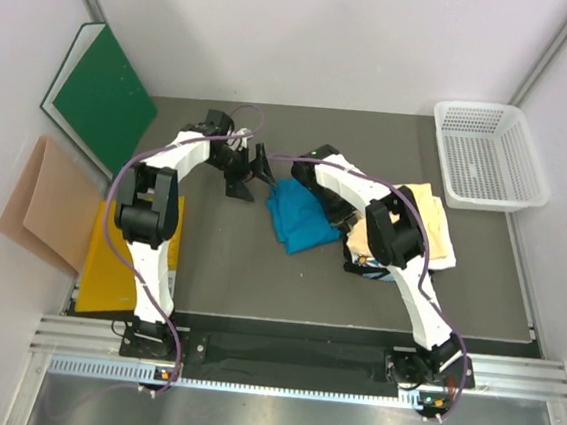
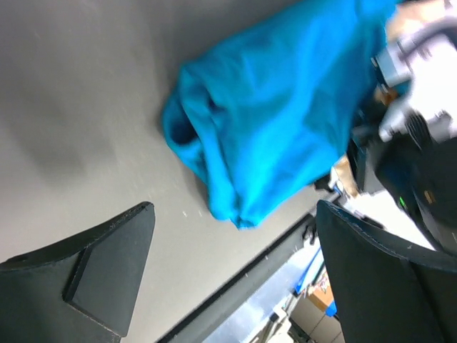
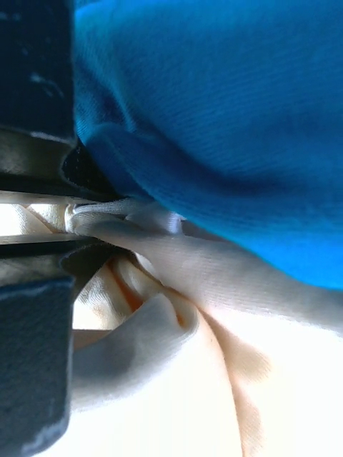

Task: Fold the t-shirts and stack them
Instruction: Put the neatly folded tshirt into the corner of the board with the right arm

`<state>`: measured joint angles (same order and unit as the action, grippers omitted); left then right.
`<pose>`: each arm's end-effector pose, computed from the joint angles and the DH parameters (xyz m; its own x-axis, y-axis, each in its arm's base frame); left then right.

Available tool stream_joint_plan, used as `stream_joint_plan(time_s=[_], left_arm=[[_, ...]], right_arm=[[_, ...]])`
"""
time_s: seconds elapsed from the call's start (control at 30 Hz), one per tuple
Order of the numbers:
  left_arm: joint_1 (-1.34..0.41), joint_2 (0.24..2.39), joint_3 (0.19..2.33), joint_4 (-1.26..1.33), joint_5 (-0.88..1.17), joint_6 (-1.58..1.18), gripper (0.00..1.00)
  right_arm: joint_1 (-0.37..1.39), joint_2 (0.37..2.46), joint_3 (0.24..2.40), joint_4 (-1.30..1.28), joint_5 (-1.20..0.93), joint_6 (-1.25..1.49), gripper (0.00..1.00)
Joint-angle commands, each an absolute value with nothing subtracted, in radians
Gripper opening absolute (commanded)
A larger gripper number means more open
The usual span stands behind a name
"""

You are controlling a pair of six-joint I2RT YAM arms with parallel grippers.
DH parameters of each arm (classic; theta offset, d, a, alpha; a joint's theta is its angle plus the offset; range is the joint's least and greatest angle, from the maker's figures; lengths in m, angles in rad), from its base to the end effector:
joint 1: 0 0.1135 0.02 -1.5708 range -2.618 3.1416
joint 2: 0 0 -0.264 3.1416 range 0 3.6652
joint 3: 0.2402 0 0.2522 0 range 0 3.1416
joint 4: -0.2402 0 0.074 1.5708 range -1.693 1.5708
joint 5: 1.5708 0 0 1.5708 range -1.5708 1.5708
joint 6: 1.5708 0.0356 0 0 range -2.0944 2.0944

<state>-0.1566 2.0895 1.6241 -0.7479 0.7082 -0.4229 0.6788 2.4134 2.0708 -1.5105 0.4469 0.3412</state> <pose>0.4232 -0.0903 0.1918 -0.9847 -0.1601 -0.0690 -0.0667 0.7117 -0.6993 0.3509 0.2633 0.1615 -0.9252 -0.3587 0.1236 -0.3717 0.7920 -0.4844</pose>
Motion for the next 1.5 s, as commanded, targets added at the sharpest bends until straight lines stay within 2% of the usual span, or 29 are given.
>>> stream_joint_plan(time_s=[0.0, 0.03, 0.1, 0.13, 0.2, 0.23, 0.33, 0.47, 0.53, 0.57, 0.6, 0.67, 0.7, 0.9, 1.1, 1.47], left_arm=[[-0.159, 2.028, 1.565, -0.745, 0.778, -0.393, 0.99], [-0.163, 2.037, 1.565, -0.777, 0.794, -0.382, 0.99], [-0.178, 2.065, 1.569, -0.801, 0.792, -0.358, 0.99], [-0.184, 2.075, 1.572, -0.811, 0.793, -0.350, 0.99], [-0.201, 2.117, 1.583, -0.845, 0.784, -0.345, 0.99], [-0.207, 2.129, 1.585, -0.853, 0.787, -0.344, 0.99], [-0.227, 2.175, 1.585, -0.850, 0.773, -0.353, 0.99], [-0.253, 2.246, 1.617, -0.842, 0.752, -0.371, 0.97], [-0.264, 2.263, 1.626, -0.827, 0.732, -0.380, 0.91], [-0.267, 2.284, 1.644, -0.824, 0.732, -0.388, 0.82], [-0.271, 2.293, 1.649, -0.819, 0.729, -0.396, 0.59], [-0.273, 2.318, 1.667, -0.804, 0.721, -0.411, 0.24], [-0.270, 2.325, 1.675, -0.805, 0.712, -0.416, 0.00], [-0.227, 2.275, 1.680, -0.831, 0.603, -0.417, 0.00], [-0.152, 2.223, 1.651, -0.865, 0.584, -0.385, 0.00], [-0.127, 2.214, 1.617, -0.859, 0.601, -0.371, 0.00]], right_arm=[[0.715, 2.407, 2.069, -1.227, 0.386, 0.339, 0.07], [0.713, 2.367, 2.033, -1.207, 0.408, 0.339, 0.10], [0.706, 2.282, 1.991, -1.140, 0.432, 0.341, 0.28], [0.703, 2.252, 1.953, -1.118, 0.449, 0.341, 0.46], [0.686, 2.165, 1.924, -1.077, 0.453, 0.341, 0.60], [0.680, 2.137, 1.901, -1.036, 0.445, 0.336, 0.71], [0.655, 2.033, 1.870, -0.958, 0.433, 0.325, 0.82], [0.618, 1.939, 1.850, -0.892, 0.394, 0.325, 0.83], [0.604, 1.898, 1.824, -0.861, 0.342, 0.327, 0.83], [0.592, 1.887, 1.813, -0.836, 0.325, 0.330, 0.83], [0.586, 1.875, 1.803, -0.828, 0.310, 0.339, 0.83], [0.571, 1.870, 1.779, -0.821, 0.264, 0.350, 0.83], [0.566, 1.871, 1.772, -0.812, 0.223, 0.359, 0.83], [0.545, 1.910, 1.692, -0.717, 0.006, 0.338, 0.84], [0.542, 2.049, 1.733, -0.689, -0.270, 0.341, 0.86], [0.519, 2.197, 1.770, -0.574, -0.337, 0.394, 0.86]])
